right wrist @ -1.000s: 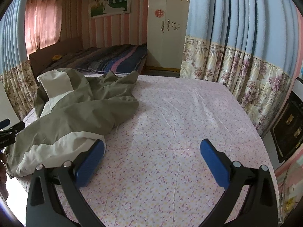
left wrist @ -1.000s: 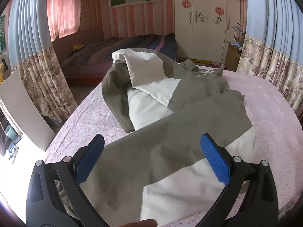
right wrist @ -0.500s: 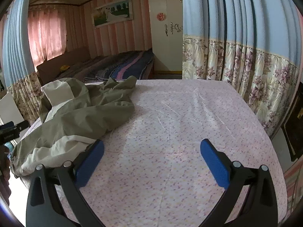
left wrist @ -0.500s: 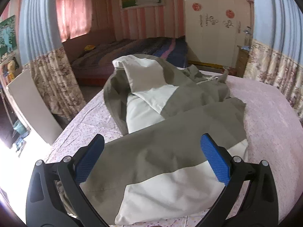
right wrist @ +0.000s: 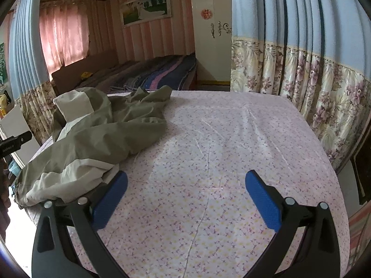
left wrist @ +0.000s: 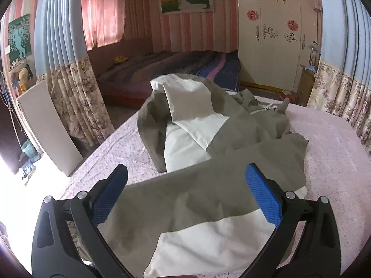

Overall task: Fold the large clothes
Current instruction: 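Move both grippers toward the crumpled olive-and-cream jacket on the bed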

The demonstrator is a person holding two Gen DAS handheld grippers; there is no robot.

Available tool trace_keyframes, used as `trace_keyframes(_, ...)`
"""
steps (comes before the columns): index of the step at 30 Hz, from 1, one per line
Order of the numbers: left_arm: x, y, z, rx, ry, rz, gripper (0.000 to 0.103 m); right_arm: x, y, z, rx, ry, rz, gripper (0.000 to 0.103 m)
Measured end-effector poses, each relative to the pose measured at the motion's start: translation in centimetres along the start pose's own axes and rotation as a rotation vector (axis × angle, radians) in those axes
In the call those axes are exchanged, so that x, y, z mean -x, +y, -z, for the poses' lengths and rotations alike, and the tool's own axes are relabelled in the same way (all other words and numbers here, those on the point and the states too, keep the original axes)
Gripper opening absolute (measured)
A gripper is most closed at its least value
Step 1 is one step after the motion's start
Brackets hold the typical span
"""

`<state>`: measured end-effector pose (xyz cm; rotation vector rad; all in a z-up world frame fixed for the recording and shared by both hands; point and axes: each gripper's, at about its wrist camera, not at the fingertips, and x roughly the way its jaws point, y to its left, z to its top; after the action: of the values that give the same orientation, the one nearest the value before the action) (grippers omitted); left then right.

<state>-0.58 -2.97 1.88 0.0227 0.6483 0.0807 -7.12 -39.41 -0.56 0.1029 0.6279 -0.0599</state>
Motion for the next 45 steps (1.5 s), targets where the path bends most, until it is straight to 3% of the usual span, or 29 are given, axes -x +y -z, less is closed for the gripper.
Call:
trace_keyframes(9, -0.1, 1.9, -0.1, -0.040, -0.027, 0.036, 0.100, 0.7, 2.7, -0.3, 0.006, -0.026, 0.023, 0.101)
trace_keyframes(16, -1.2, 3.9, -0.4, -0.107, -0.047, 0.098, 0.100, 1.4, 5.9, 0.2, -0.029, -0.054, 0.094, 0.101)
trace_keyframes(28, -4.7, 7.0, -0.1, -0.161, -0.056, 0.188, 0.100, 1.9, 12.1, 0.8, -0.023, -0.028, 0.185, 0.101)
trace_keyframes(39, -6.2, 9.2, 0.3, -0.173, -0.042, 0.233, 0.100, 0.7, 16.3, 1.1, -0.011, -0.015, 0.152, 0.101)
trace_keyframes(45, -6.4, 10.6, 0.4, -0.145, -0.041, 0.219, 0.100, -1.3, 17.5, 1.2, -0.023, 0.002, 0.118, 0.101)
